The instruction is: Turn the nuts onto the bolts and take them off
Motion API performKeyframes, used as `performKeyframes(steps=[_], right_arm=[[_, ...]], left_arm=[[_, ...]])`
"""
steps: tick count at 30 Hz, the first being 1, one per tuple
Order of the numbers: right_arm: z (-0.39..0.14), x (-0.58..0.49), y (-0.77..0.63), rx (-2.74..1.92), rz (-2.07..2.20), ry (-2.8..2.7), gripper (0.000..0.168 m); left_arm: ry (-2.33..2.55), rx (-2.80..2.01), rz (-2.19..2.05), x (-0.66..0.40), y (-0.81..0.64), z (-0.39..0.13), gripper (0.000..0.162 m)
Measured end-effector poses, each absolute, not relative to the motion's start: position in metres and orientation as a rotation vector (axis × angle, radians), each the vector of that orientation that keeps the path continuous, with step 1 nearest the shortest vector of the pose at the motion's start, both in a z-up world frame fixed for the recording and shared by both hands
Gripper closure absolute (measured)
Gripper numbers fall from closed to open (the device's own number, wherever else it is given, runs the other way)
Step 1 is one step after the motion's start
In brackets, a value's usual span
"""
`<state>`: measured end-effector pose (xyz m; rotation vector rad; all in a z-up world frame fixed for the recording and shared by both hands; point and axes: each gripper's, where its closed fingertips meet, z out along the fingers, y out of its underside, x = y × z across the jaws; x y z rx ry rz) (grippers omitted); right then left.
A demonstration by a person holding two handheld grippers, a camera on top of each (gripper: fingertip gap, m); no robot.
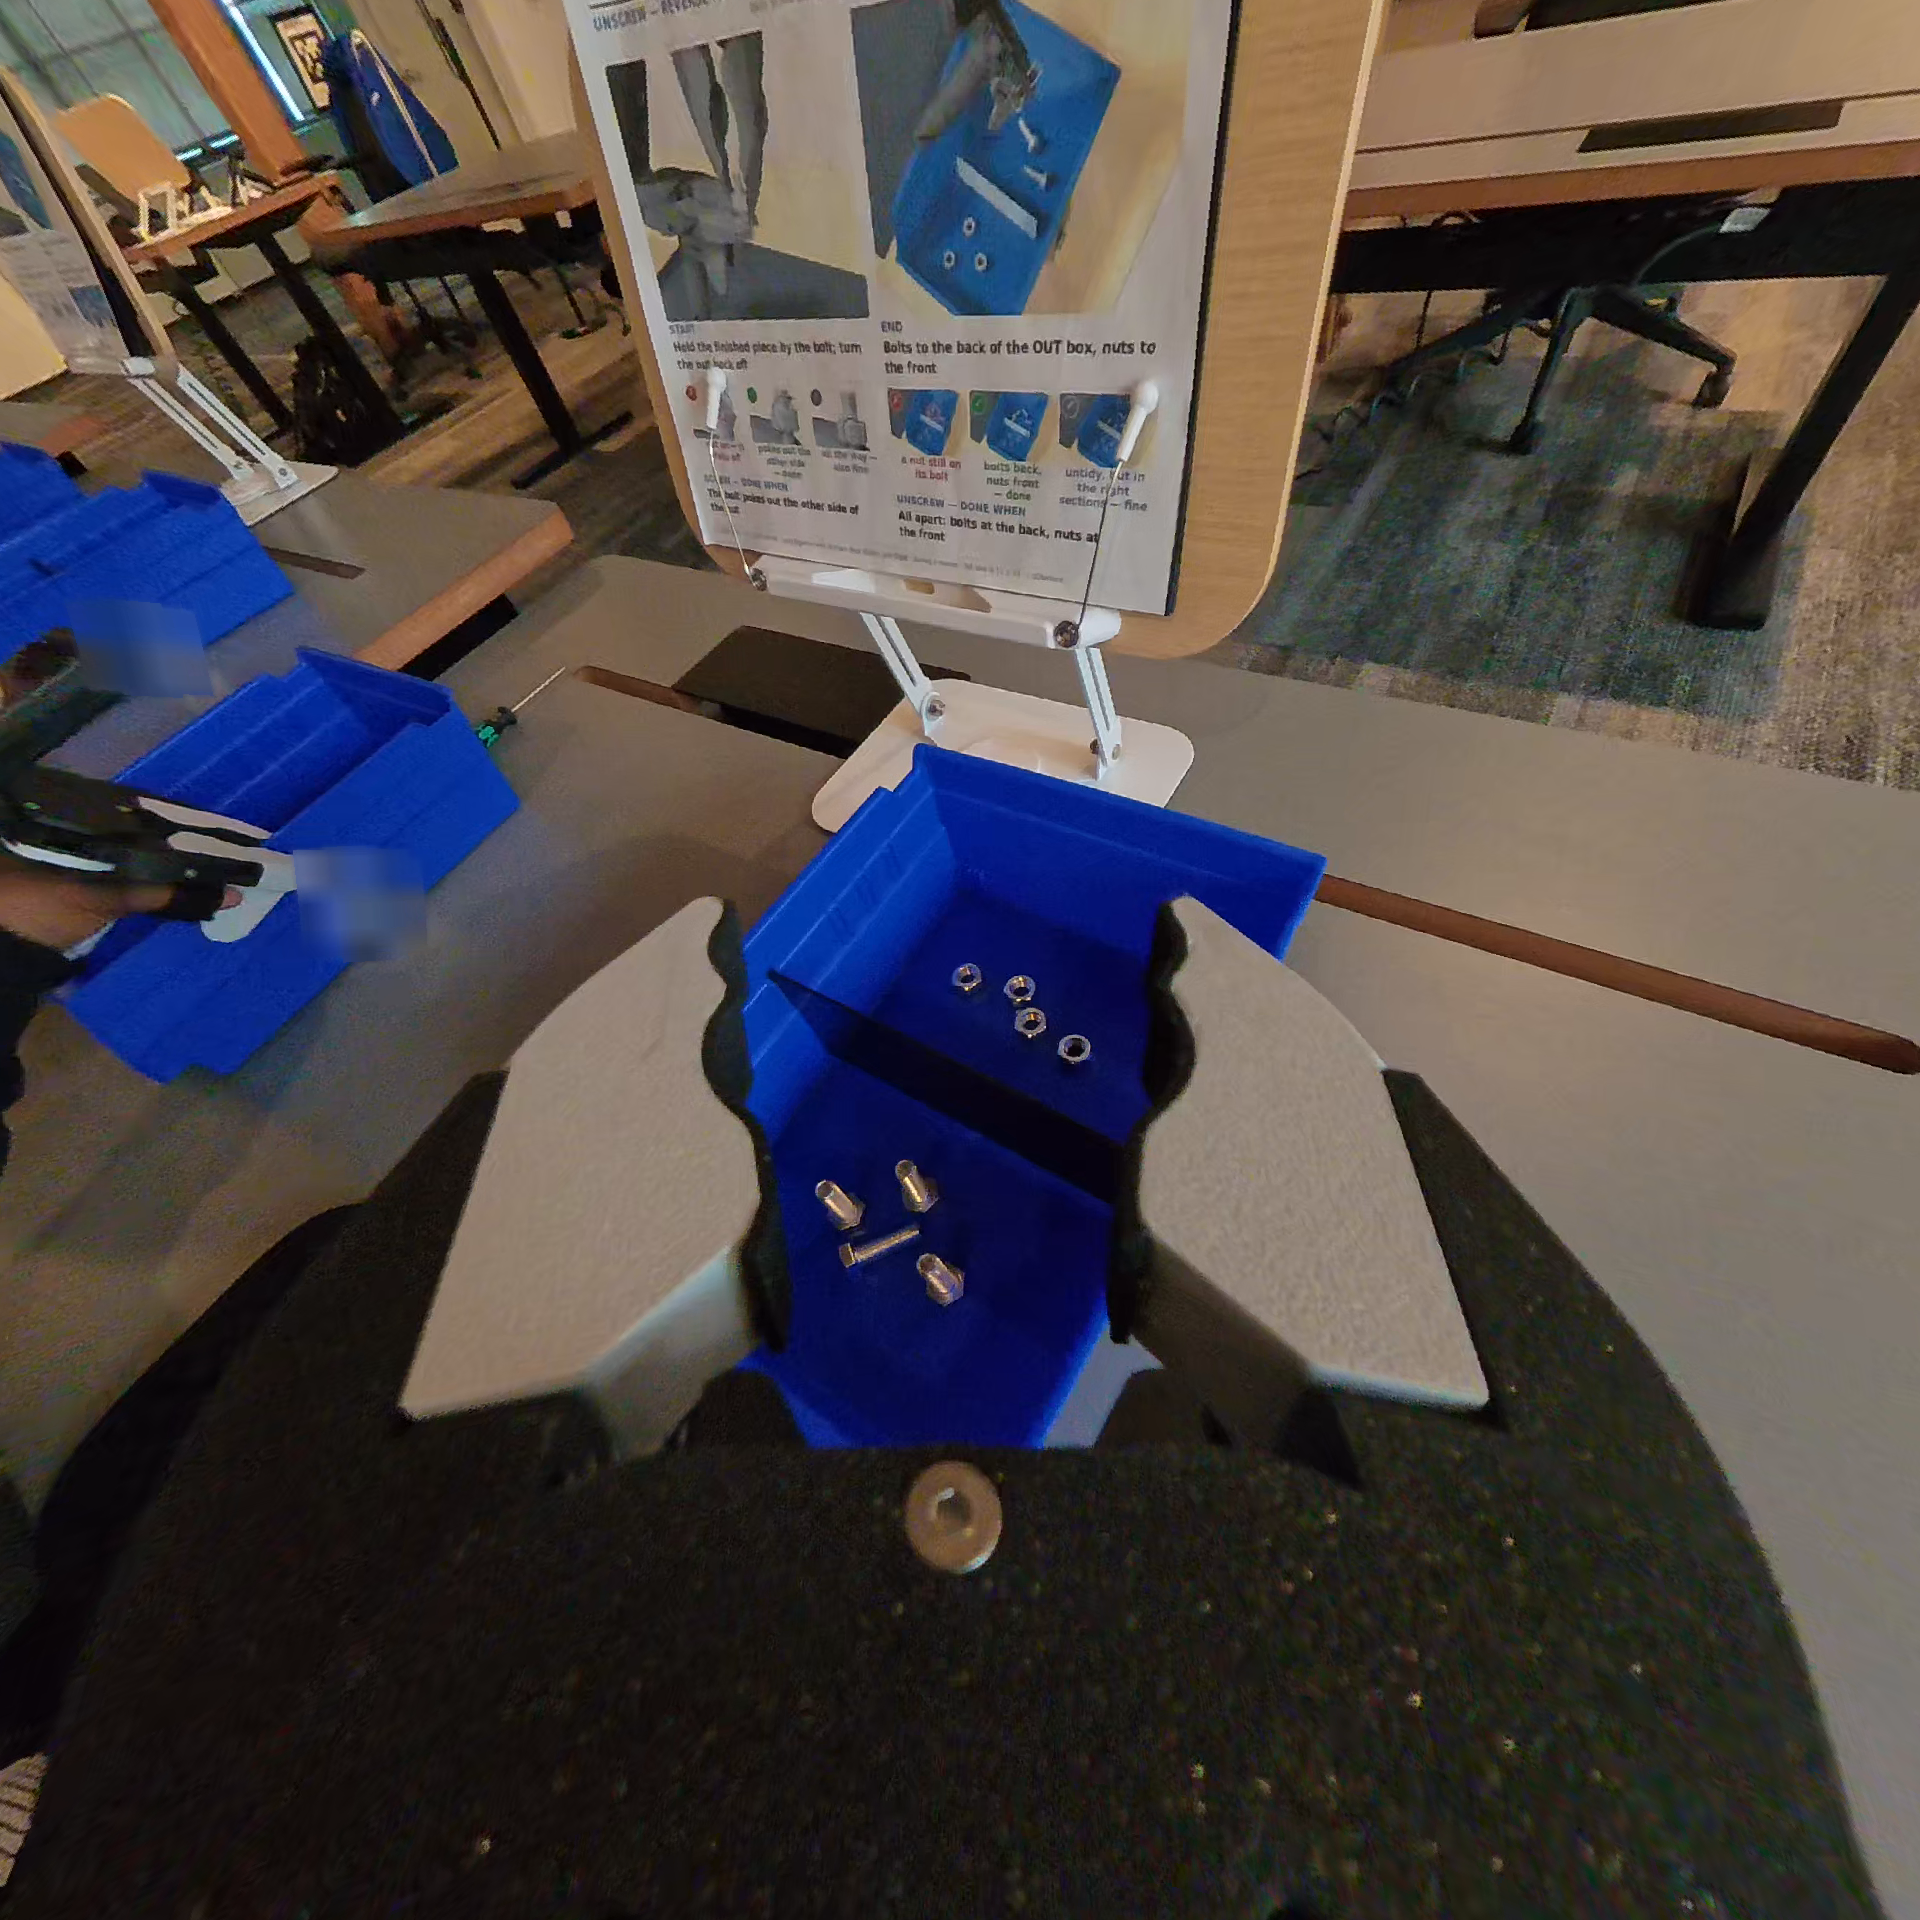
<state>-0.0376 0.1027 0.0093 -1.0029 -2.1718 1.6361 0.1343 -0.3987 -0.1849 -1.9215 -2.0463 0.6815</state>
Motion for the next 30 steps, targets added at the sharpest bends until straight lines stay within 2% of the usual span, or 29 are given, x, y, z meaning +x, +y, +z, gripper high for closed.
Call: performKeyframes(steps=[30], right_arm=[[0.003,-0.028,0.084,-0.938,1.827,-2.309,0.096]], left_arm=[[-2.24,-1.915,0.654,0.074,-0.289,-0.186,0.155]])
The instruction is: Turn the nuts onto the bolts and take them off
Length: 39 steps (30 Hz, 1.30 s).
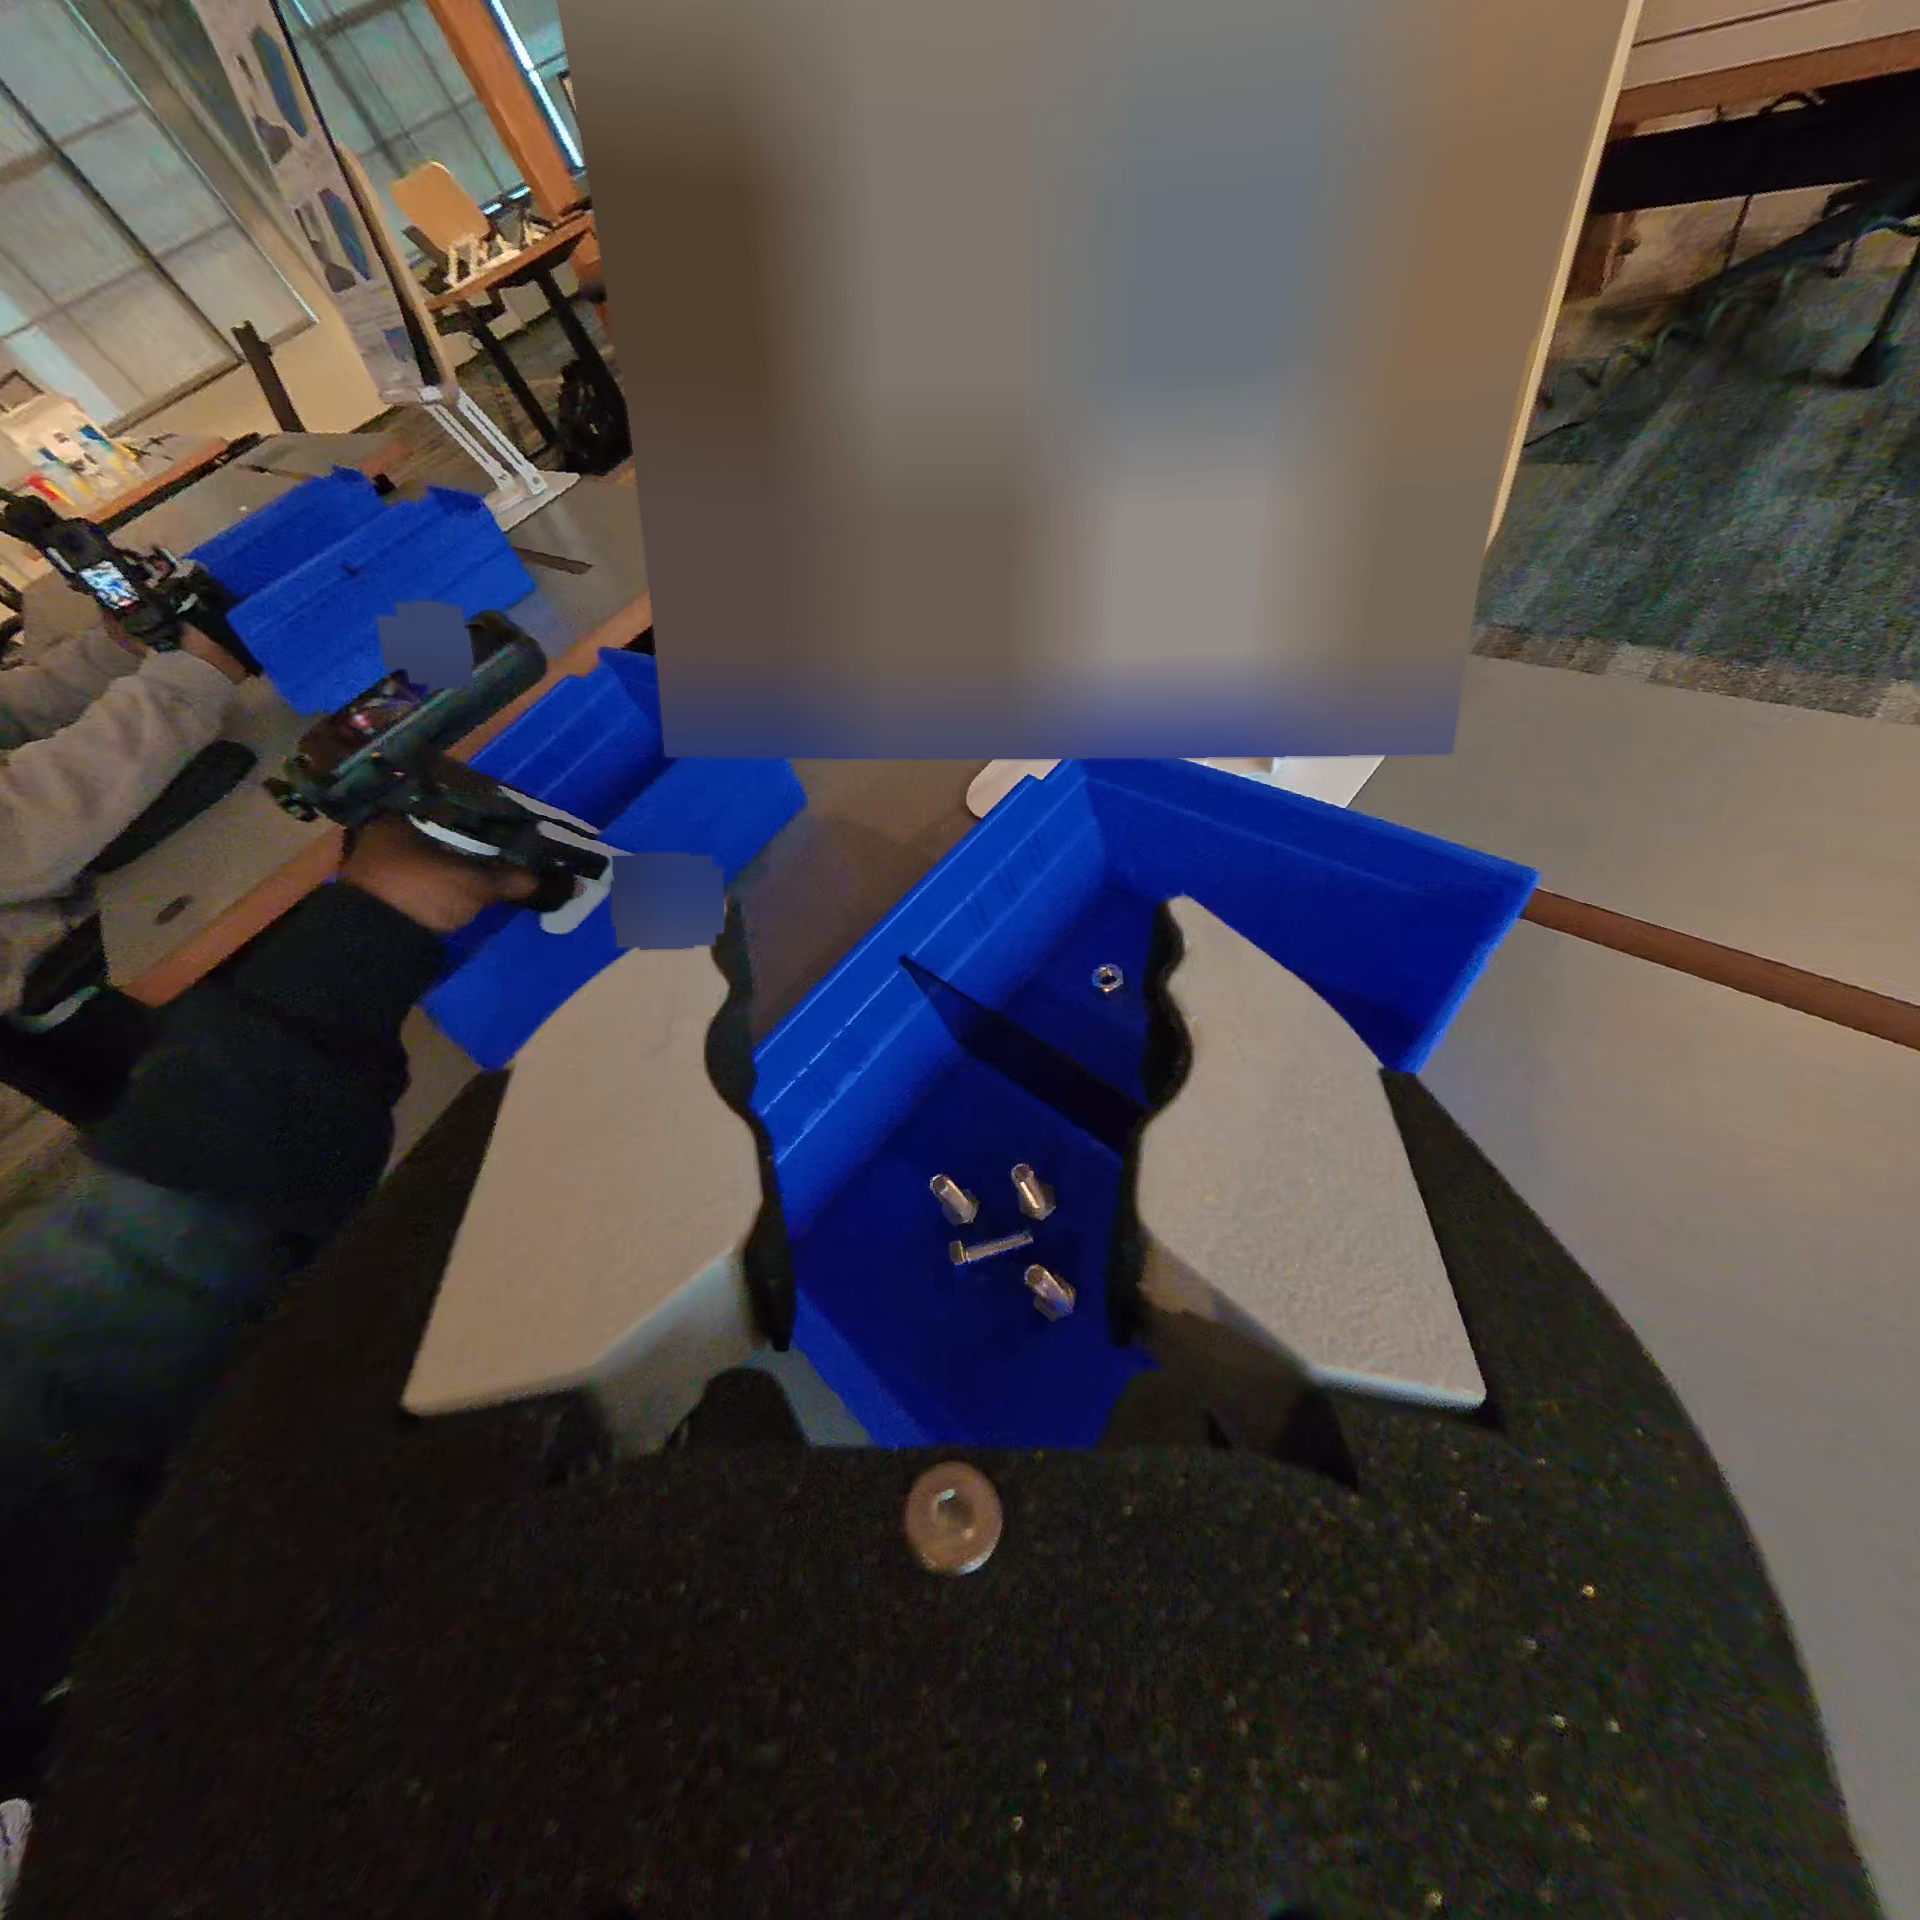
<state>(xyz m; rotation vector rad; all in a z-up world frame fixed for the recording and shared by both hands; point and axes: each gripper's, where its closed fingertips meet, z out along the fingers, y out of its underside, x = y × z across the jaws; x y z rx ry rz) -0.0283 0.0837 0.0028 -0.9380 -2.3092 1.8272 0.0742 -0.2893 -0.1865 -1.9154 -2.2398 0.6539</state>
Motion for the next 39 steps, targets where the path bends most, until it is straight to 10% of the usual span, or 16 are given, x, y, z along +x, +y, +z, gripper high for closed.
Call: performKeyframes(steps=[39], right_arm=[[-0.003,-0.035,0.11,-1.007,1.886,-2.296,0.099]], left_arm=[[-2.123,-2.087,0.617,-0.008,-0.13,-0.19,0.154]])
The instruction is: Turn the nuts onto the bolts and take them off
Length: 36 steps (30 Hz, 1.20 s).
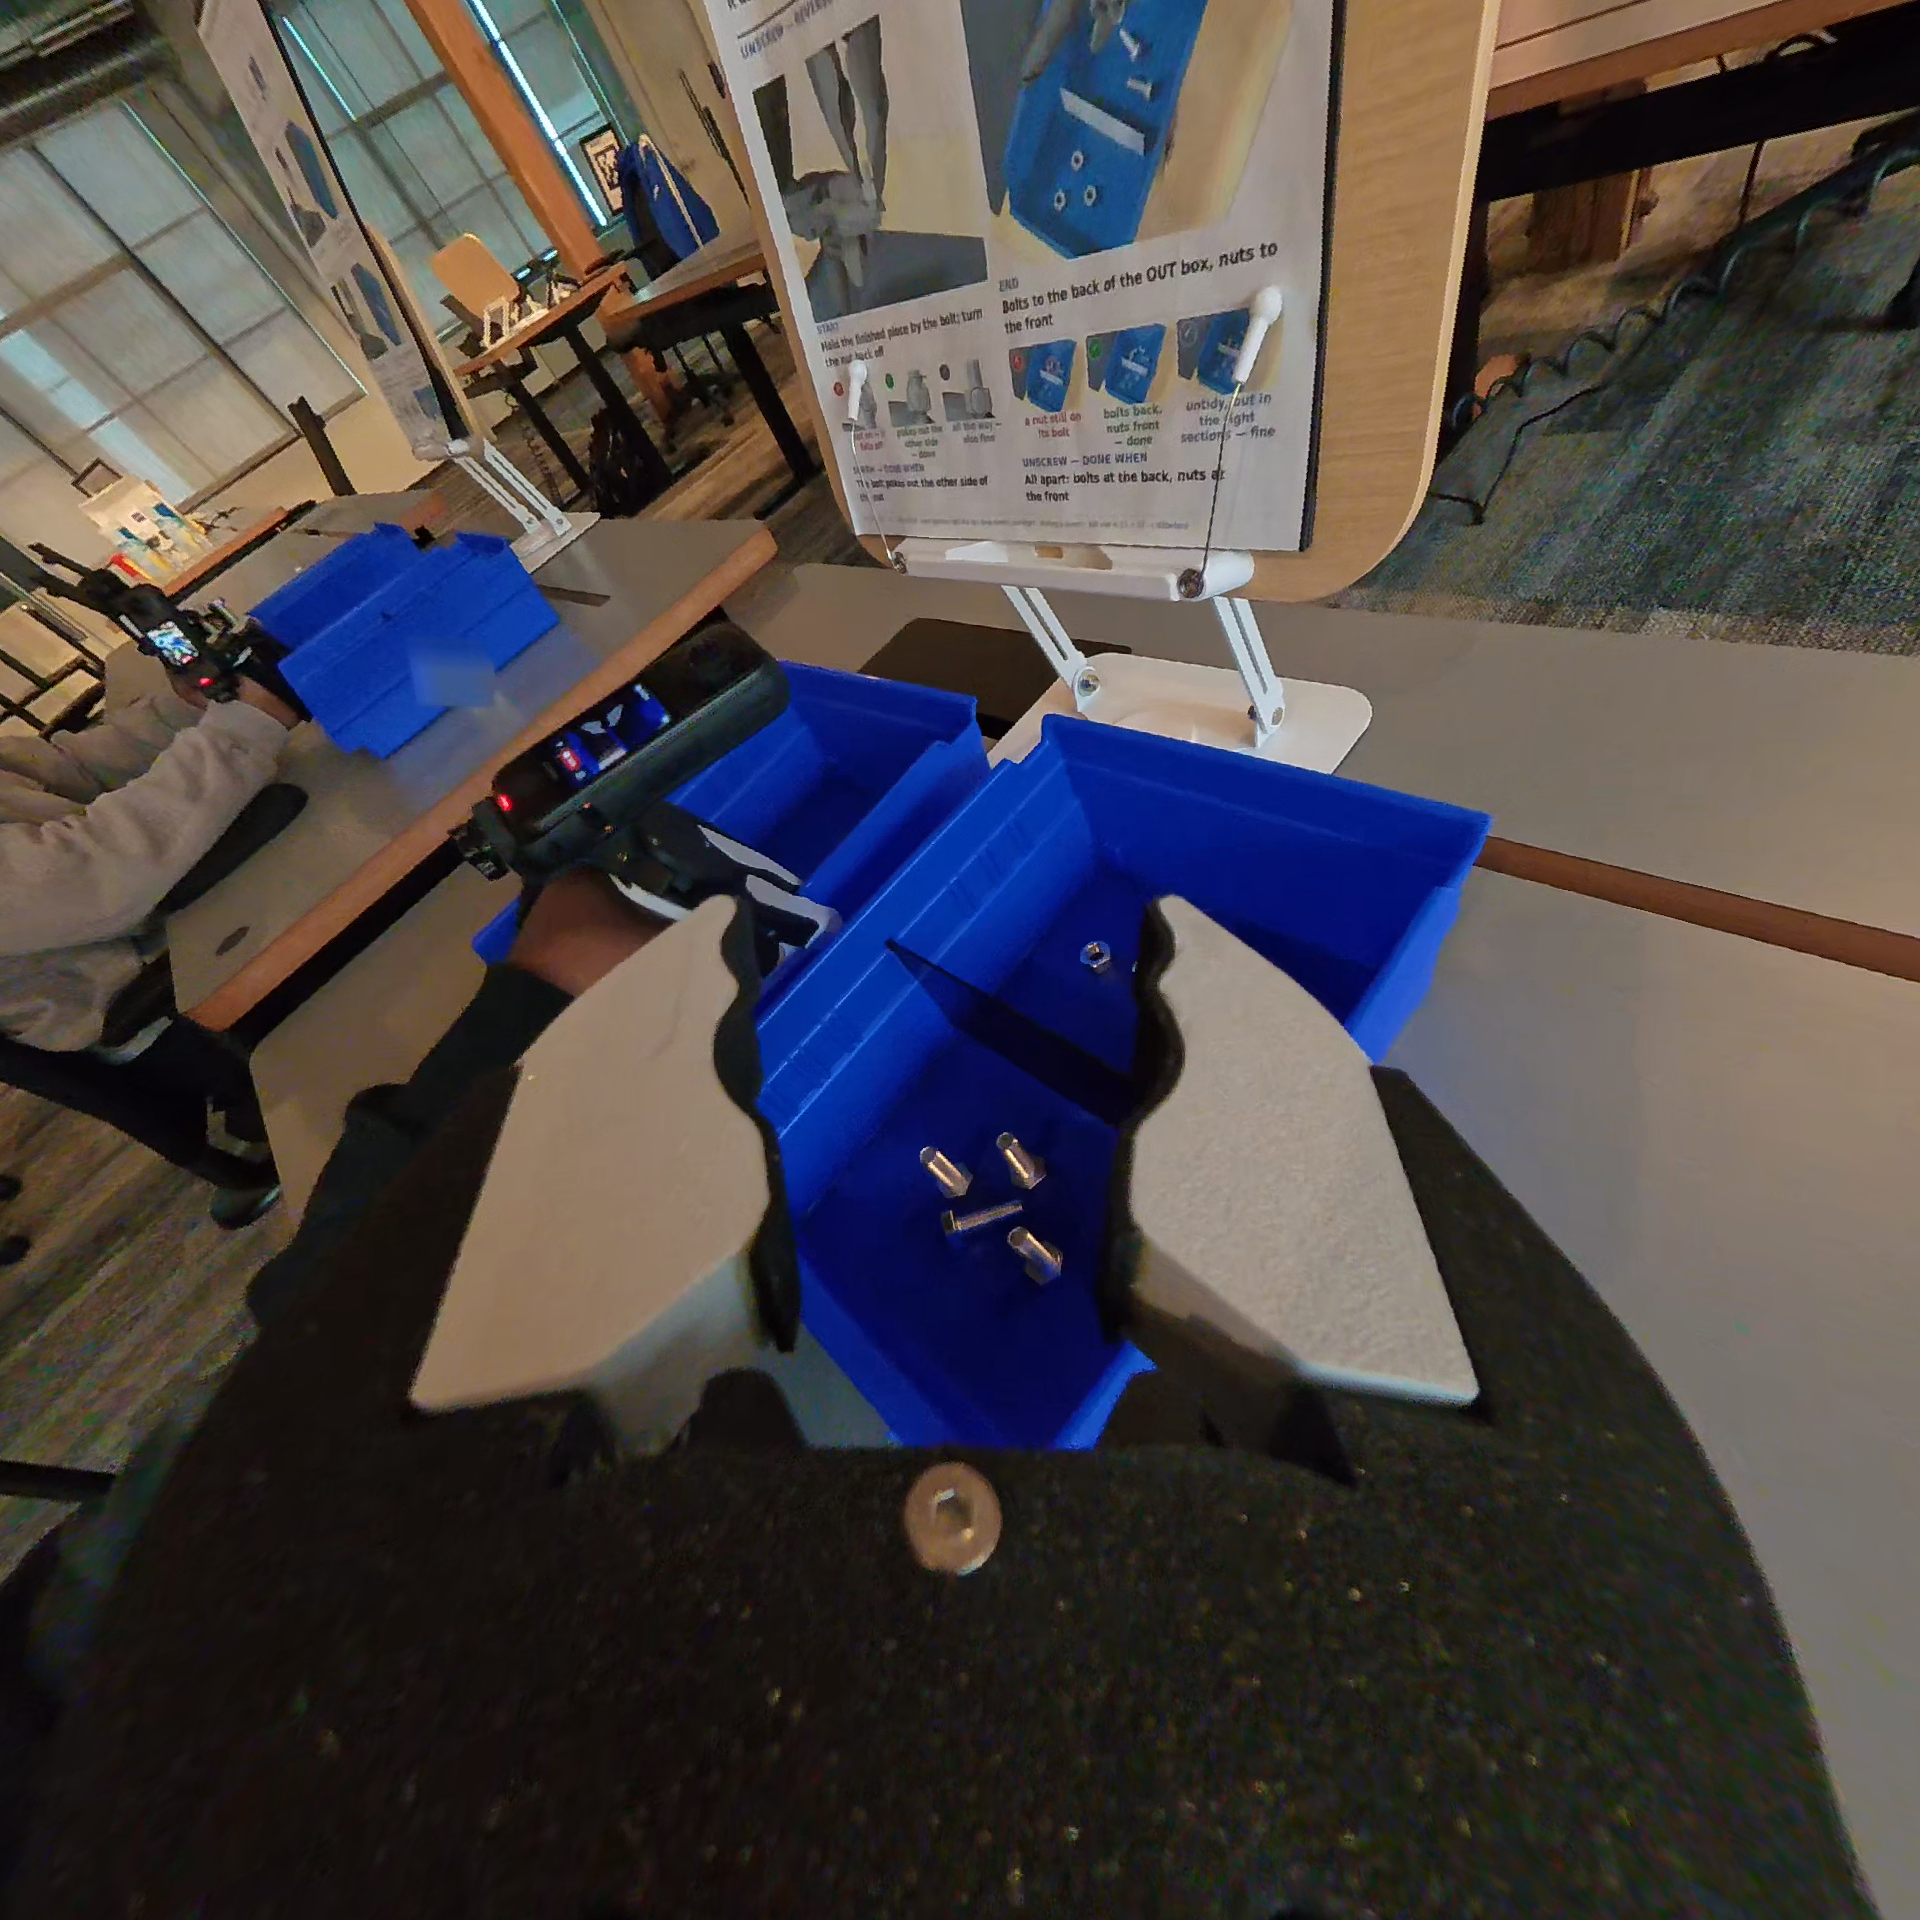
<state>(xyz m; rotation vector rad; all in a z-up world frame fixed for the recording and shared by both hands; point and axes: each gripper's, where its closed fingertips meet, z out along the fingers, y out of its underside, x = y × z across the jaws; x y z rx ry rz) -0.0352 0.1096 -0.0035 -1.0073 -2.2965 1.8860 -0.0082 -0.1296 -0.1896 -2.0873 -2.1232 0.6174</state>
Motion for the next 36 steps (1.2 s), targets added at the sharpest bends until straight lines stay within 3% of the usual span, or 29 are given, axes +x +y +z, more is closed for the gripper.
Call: performKeyframes(steps=[6,14,18,36], right_arm=[[-0.009,-0.037,0.11,-1.026,1.834,-2.31,0.099],[-0.027,-0.046,0.111,-1.081,1.667,-2.351,0.1],[-0.059,-0.065,0.128,-1.215,1.377,-2.368,0.11],[-0.16,-0.084,0.126,-1.39,0.794,-2.613,0.114]], left_arm=[[-2.067,-2.076,0.63,-0.007,-0.126,-0.18,0.111],[-1.78,-1.998,0.755,-0.005,-0.109,-0.121,0.101],[-1.518,-1.967,0.67,-0.003,-0.075,-0.095,0.111],[-1.656,-2.267,0.651,-0.016,-0.08,-0.156,0.122]])
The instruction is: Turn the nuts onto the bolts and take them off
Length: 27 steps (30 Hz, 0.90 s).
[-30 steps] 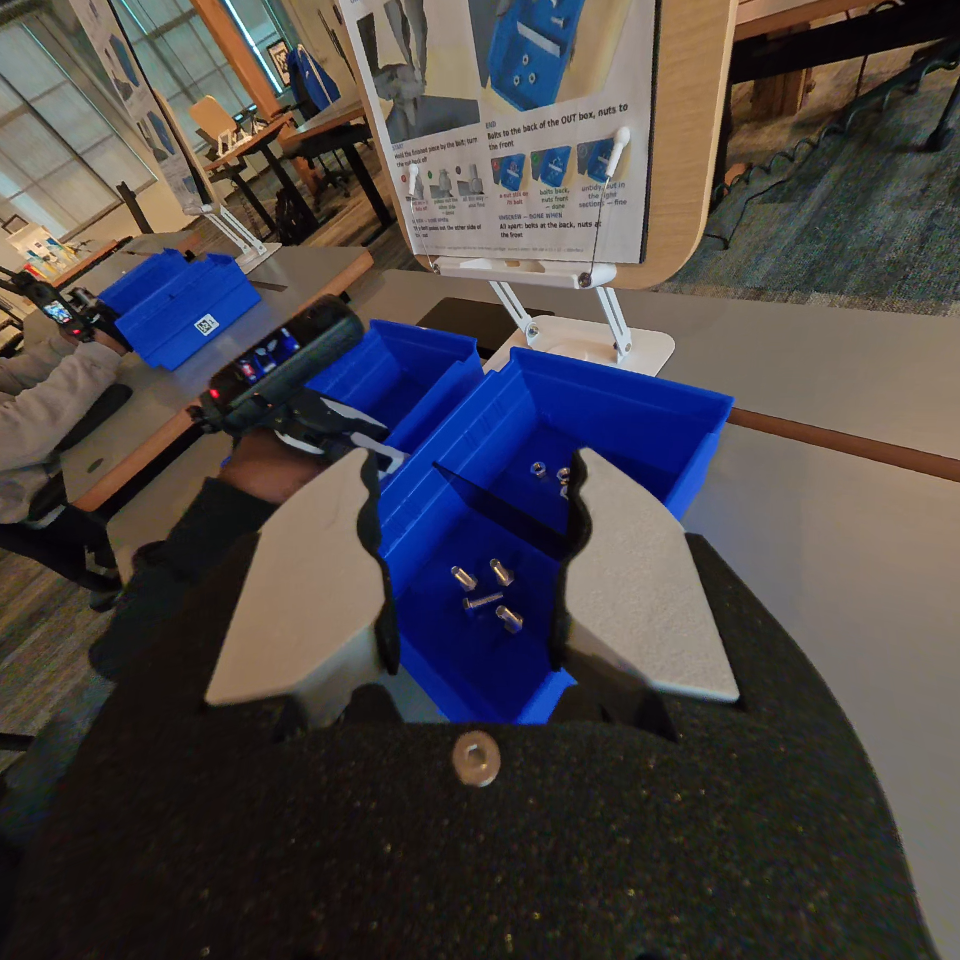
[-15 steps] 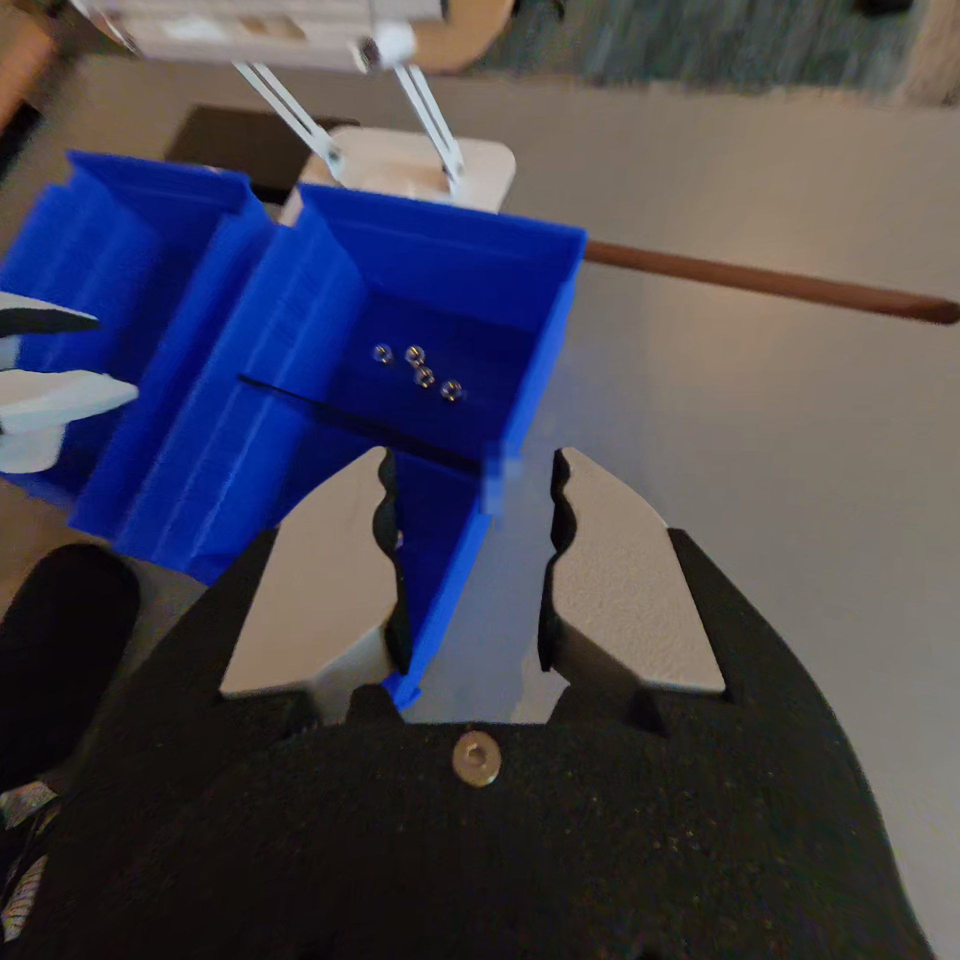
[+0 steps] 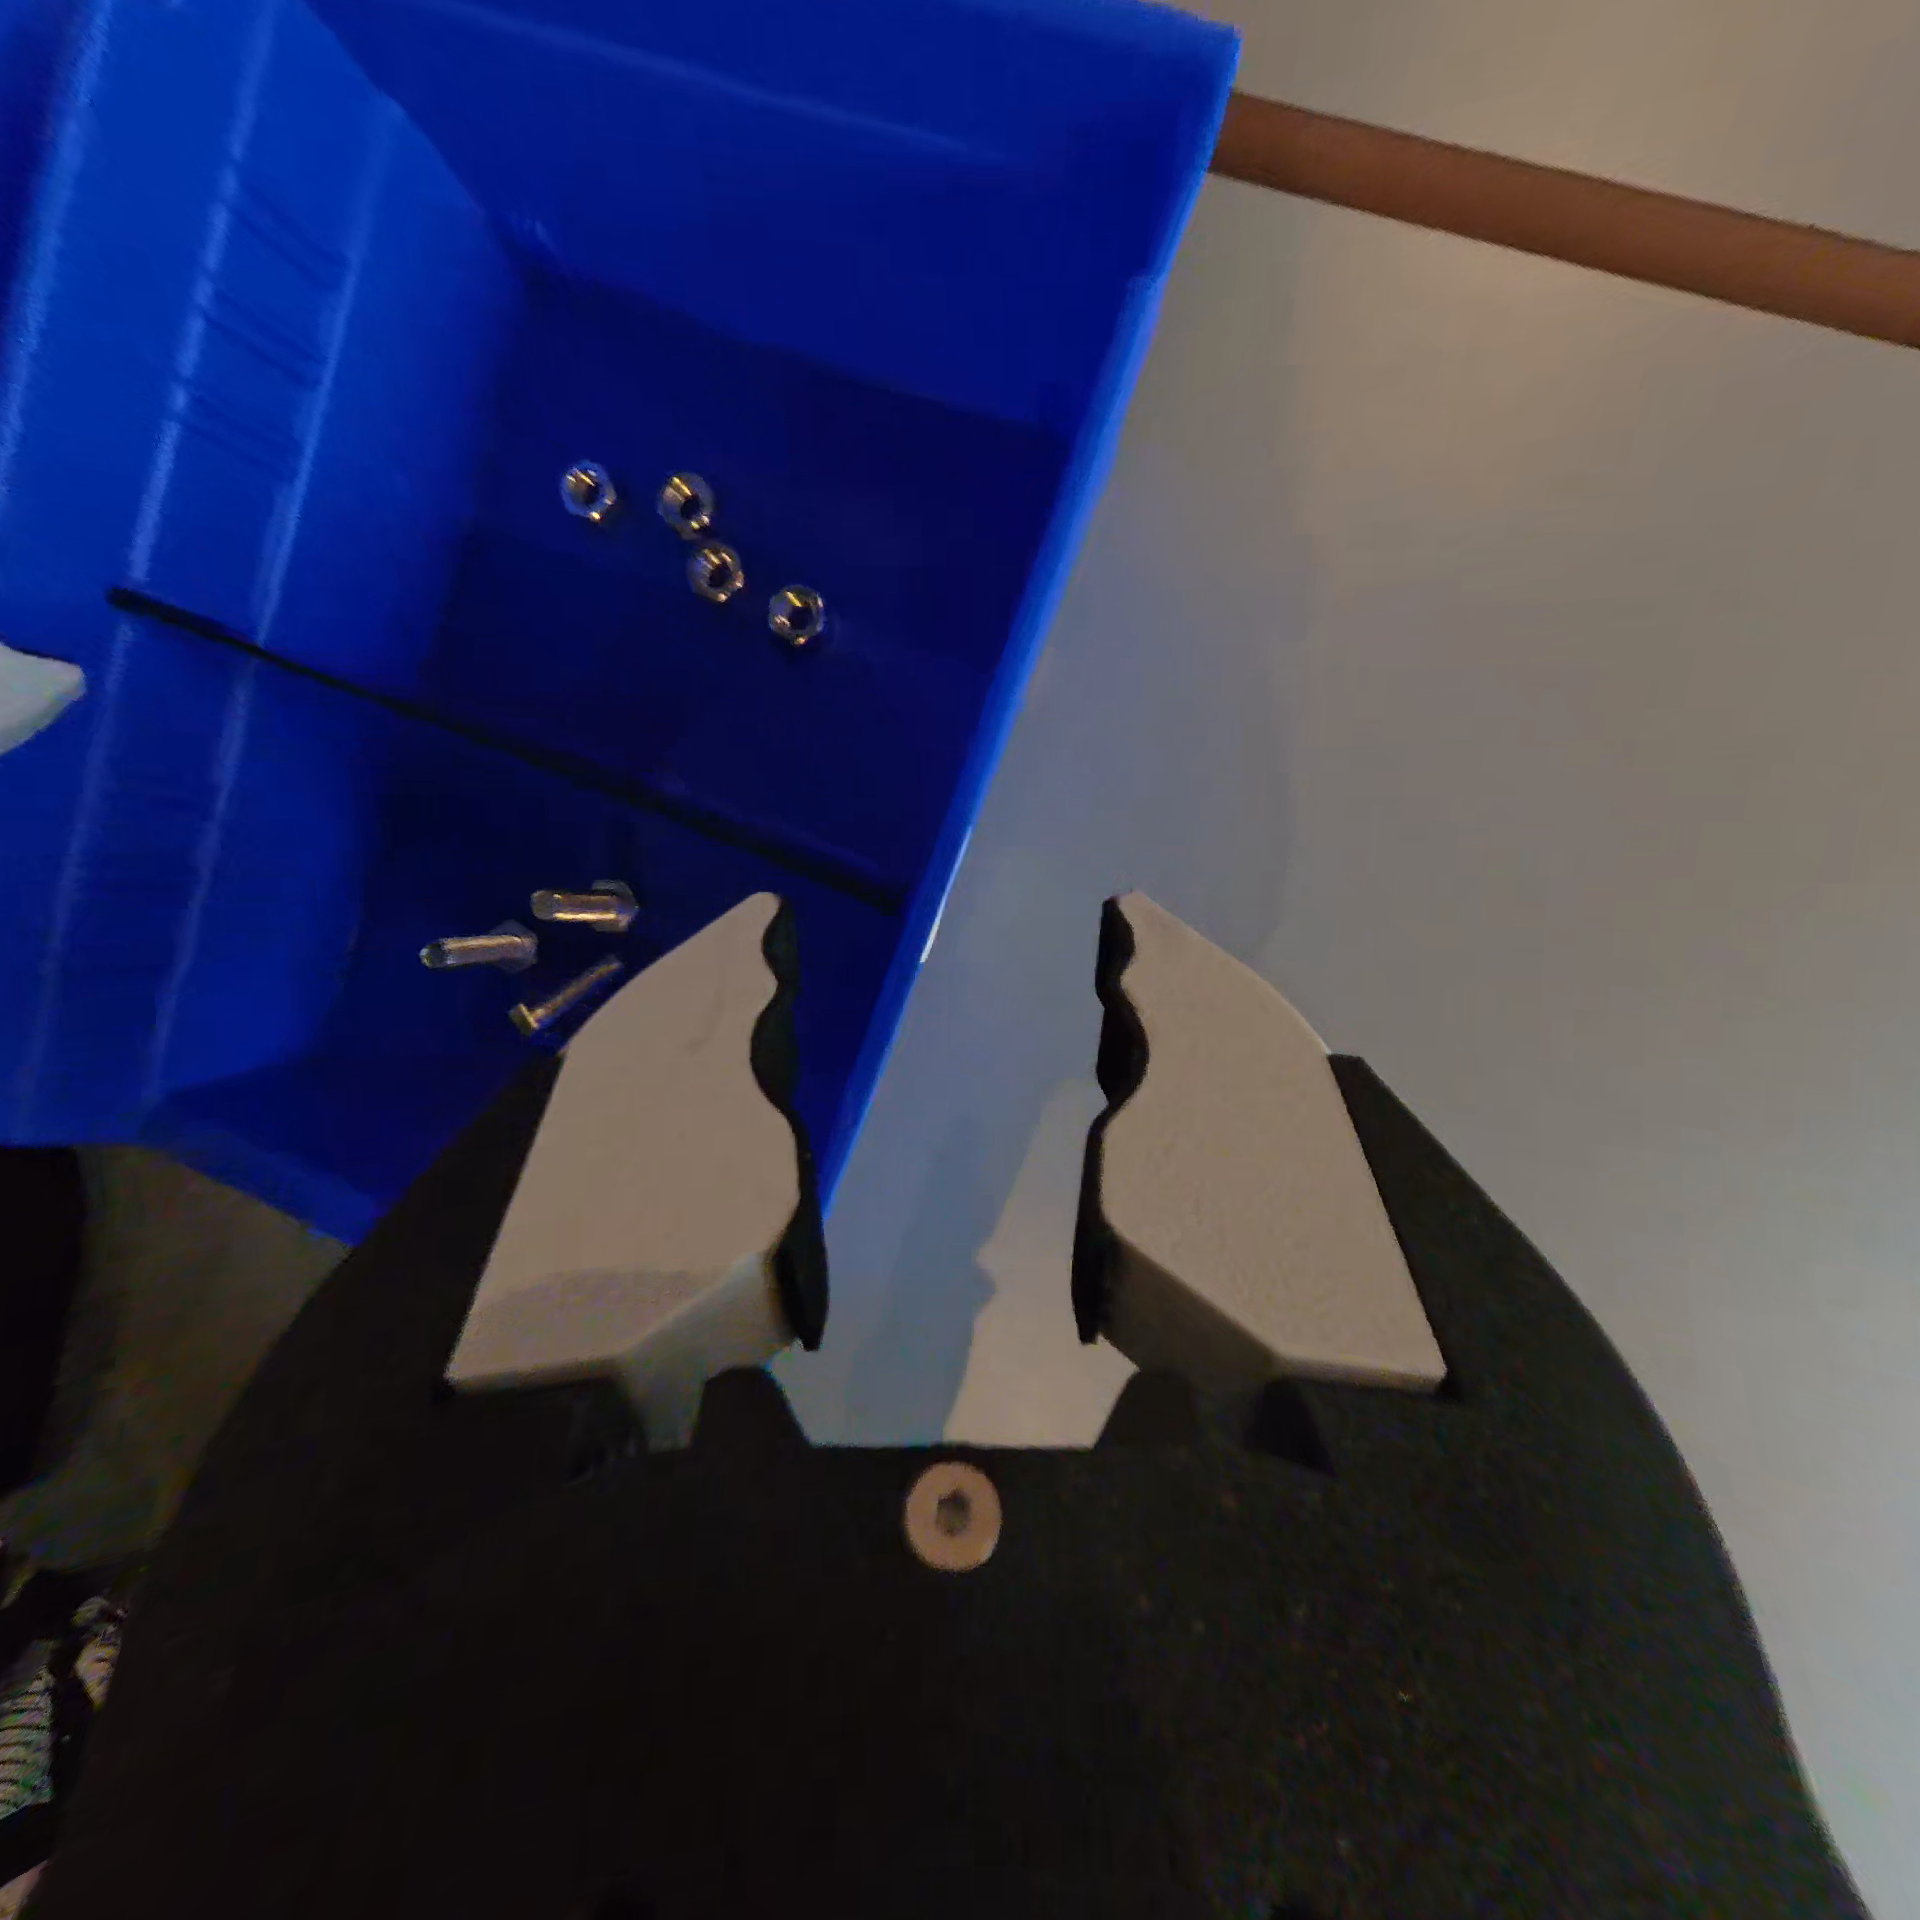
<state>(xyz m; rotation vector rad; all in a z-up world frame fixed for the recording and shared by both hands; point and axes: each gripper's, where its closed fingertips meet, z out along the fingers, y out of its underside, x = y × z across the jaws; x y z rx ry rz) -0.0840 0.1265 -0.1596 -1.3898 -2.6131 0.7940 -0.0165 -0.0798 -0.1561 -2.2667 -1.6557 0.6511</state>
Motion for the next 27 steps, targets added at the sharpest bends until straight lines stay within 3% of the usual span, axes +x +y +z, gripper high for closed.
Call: performKeyframes(steps=[7,11,16,20,27], right_arm=[[-0.175,-0.084,0.129,-1.432,0.677,-2.634,0.12],[-0.177,-0.082,0.123,-1.439,0.683,-2.655,0.133],[-0.176,-0.077,0.115,-1.433,0.714,-2.695,0.15],[-0.177,-0.056,0.12,-1.459,0.643,-2.788,0.141],[-0.198,-0.046,0.12,-1.463,0.503,-2.897,0.151]], left_arm=[[-1.718,-2.295,0.659,-0.023,-0.081,-0.159,0.131],[-1.747,-2.37,0.641,-0.029,-0.08,-0.163,0.147],[-1.81,-2.482,0.635,-0.03,-0.082,-0.164,0.146],[-1.819,-2.523,0.503,-0.021,-0.076,-0.167,0.135],[-1.878,-2.595,0.302,0.001,-0.073,-0.19,0.128]])
